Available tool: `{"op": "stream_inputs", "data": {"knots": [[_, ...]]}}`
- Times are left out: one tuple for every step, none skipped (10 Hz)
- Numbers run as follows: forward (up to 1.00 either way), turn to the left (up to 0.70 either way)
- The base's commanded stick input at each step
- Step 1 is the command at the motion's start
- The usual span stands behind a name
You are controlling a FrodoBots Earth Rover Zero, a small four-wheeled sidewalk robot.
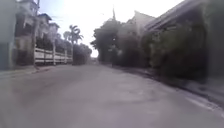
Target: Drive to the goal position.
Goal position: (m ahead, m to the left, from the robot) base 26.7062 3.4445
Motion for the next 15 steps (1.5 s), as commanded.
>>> {"op": "stream_inputs", "data": {"knots": [[1.00, 0.00], [1.00, 0.00], [1.00, 0.00], [1.00, 0.00], [1.00, 0.00], [1.00, 0.00], [1.00, 0.00], [1.00, 0.00], [1.00, 0.00], [1.00, 0.00], [1.00, 0.00], [1.00, 0.00], [1.00, 0.00], [1.00, 0.00], [1.00, 0.00]]}}
